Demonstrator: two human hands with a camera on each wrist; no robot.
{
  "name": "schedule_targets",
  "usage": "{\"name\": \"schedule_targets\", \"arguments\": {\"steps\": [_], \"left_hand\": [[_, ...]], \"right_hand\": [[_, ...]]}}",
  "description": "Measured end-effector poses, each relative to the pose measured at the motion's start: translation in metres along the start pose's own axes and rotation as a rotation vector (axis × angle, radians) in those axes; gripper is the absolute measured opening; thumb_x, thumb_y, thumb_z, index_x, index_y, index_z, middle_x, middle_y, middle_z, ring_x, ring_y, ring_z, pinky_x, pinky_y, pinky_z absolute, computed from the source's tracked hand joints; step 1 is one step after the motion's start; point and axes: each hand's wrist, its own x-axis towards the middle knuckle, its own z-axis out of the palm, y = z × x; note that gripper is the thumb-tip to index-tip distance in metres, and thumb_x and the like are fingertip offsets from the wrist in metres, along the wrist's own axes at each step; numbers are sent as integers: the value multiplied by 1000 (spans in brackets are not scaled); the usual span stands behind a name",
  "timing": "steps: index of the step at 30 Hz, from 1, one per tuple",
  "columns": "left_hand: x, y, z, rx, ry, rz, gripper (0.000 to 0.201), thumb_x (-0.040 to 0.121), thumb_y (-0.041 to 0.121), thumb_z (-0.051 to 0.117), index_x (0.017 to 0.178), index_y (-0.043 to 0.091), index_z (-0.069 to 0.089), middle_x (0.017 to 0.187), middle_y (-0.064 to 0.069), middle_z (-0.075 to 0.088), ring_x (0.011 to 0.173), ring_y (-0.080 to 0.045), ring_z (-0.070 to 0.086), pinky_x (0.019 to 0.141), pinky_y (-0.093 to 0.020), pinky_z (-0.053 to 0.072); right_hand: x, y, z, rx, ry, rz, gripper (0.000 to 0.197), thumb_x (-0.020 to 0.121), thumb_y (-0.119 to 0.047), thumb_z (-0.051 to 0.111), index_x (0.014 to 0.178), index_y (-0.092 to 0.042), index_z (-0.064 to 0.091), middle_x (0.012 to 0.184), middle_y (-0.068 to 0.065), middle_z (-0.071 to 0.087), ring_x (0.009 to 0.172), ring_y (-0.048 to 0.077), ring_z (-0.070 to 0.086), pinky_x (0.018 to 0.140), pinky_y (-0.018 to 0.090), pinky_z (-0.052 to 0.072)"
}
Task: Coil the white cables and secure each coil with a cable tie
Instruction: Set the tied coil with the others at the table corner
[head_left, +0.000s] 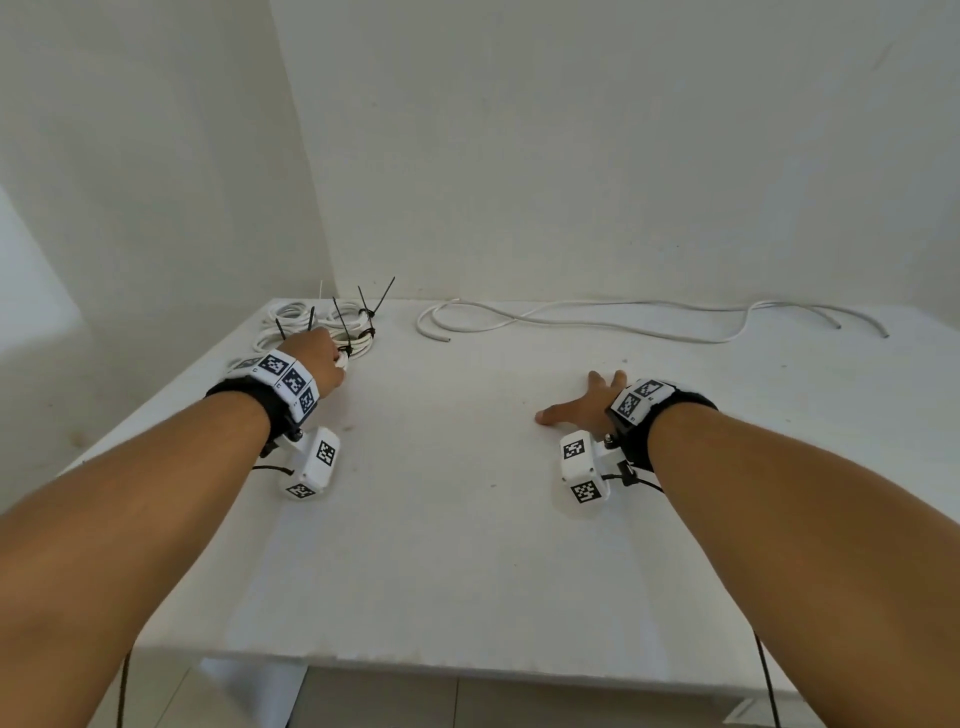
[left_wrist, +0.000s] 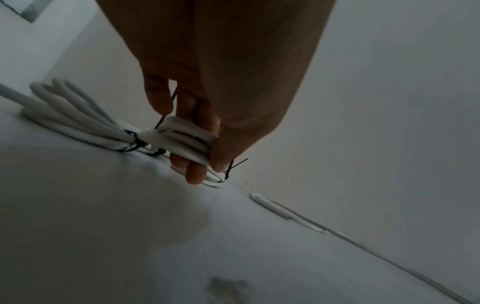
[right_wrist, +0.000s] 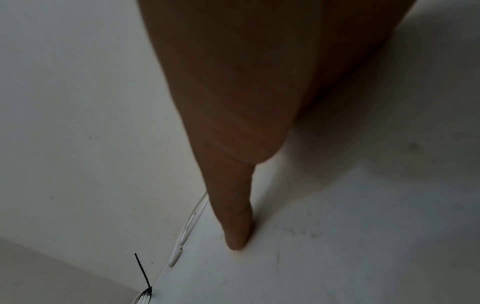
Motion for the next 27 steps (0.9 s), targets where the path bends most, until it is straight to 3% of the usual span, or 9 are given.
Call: {"name": "schedule_targets", "arguments": {"steps": [3, 7, 10, 12, 16, 20, 22, 25, 27], "left_hand": [[2, 2, 0, 72, -12, 14, 26, 91, 20, 60, 107, 0, 64, 103, -18, 69, 94, -34, 63, 72, -31, 44], [4, 2, 1, 111, -16, 45, 21, 90, 21, 63, 106, 8, 60, 107, -11, 66, 100, -32, 61, 72, -27, 38], [6, 2, -1, 164, -88, 47, 19, 82, 21, 73, 93, 17, 59, 99, -4, 63, 90, -25, 60, 69, -24, 37], [8, 4, -2, 195, -118, 45, 19, 82, 28, 73, 90, 14, 63, 99, -4, 66, 90, -25, 63, 70, -26, 43], [11, 10, -14, 236, -58, 26, 42, 89, 46, 61, 92, 5, 70, 100, -13, 70, 92, -29, 64, 79, -32, 50], [14, 40, -28, 104, 47, 82, 38, 94, 32, 50, 75, 2, 62, 85, -16, 65, 84, -33, 61, 74, -34, 47], [23, 59, -25, -70, 2, 65, 34, 92, 30, 56, 80, -1, 66, 85, -16, 71, 85, -34, 66, 77, -36, 53], [44, 86, -12, -339, -66, -2, 23, 91, 25, 60, 91, 3, 67, 79, -12, 74, 80, -29, 73, 81, -41, 60], [57, 101, -4, -410, -93, -37, 22, 93, 20, 58, 95, -1, 66, 82, -14, 73, 77, -30, 74, 79, -44, 61]], "right_hand": [[-2, 0, 0, -1, 10, 6, 133, 47, -85, 67, 155, -26, 17, 162, 7, 1, 147, 35, 22, 116, 52, 29], [-3, 0, -1, 1, -4, 20, 132, 48, -86, 66, 155, -26, 15, 162, 6, 0, 148, 36, 18, 117, 53, 26], [-6, 1, -1, -7, -12, 20, 131, 51, -86, 66, 156, -27, 13, 163, 6, -2, 149, 36, 15, 118, 54, 24], [-7, 3, -3, -25, -17, 6, 130, 54, -87, 65, 157, -27, 11, 164, 6, -2, 150, 36, 13, 118, 54, 24], [-13, 11, -22, -90, 2, 0, 125, 63, -86, 63, 157, -20, 15, 162, 13, 13, 149, 36, 18, 119, 50, 25], [-13, 27, -32, -199, 53, 73, 137, 53, -97, 55, 157, -19, 12, 160, 14, 18, 147, 36, 22, 119, 48, 24], [-8, 31, -27, -219, 23, 81, 145, 46, -101, 49, 158, -20, 6, 161, 13, 13, 148, 36, 19, 120, 49, 21], [1, 33, -21, -177, -12, 102, 166, 18, -106, 42, 158, -29, -1, 163, 12, -2, 148, 39, 17, 118, 55, 22], [5, 33, -19, -153, -13, 100, 168, 12, -105, 42, 157, -31, -1, 163, 12, -6, 148, 41, 15, 117, 57, 23]]}}
